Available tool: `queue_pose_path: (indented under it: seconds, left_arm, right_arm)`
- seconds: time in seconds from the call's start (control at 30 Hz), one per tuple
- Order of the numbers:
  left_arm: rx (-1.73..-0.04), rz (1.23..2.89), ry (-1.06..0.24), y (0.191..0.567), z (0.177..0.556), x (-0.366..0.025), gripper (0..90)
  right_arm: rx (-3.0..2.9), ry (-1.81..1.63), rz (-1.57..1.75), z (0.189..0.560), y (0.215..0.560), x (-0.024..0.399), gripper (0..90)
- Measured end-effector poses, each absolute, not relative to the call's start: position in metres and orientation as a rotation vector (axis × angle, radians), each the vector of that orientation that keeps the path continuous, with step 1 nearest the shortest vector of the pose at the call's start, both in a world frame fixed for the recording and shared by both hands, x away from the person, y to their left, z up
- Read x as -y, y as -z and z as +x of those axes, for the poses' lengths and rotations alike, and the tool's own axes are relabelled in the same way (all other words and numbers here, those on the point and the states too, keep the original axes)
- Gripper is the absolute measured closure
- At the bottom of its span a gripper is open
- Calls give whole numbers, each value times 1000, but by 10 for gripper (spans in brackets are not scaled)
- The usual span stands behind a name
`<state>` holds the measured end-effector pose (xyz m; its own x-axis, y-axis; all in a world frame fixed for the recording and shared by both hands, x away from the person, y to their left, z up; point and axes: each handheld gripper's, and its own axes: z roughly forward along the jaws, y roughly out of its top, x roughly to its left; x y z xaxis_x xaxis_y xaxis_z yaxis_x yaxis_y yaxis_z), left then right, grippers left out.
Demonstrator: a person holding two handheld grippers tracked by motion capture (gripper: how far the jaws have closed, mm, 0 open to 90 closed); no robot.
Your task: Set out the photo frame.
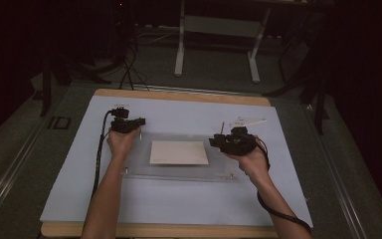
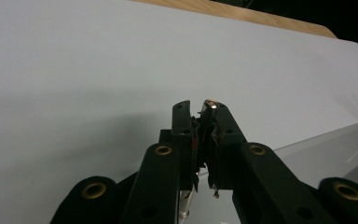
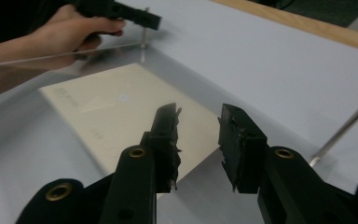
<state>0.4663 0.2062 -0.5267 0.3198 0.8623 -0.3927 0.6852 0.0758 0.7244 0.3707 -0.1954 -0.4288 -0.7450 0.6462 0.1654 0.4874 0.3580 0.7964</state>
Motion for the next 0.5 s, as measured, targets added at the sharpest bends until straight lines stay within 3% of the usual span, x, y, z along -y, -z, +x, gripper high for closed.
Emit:
queue_pose_path:
  seconds: [0.17, 0.4, 0.5]
  left_arm:
    - [-1421, 1655, -235, 527, 467, -206, 828]
    - [-1426, 1653, -230, 527, 467, -206, 828]
    - [-1428, 1650, -228, 527, 467, -206, 827]
  right_arm:
    - [-2471, -1365, 997, 358, 427, 195, 701]
    - [-2549, -1395, 870, 338, 422, 187, 890]
    - [-2552, -1394, 818, 327, 419, 182, 900]
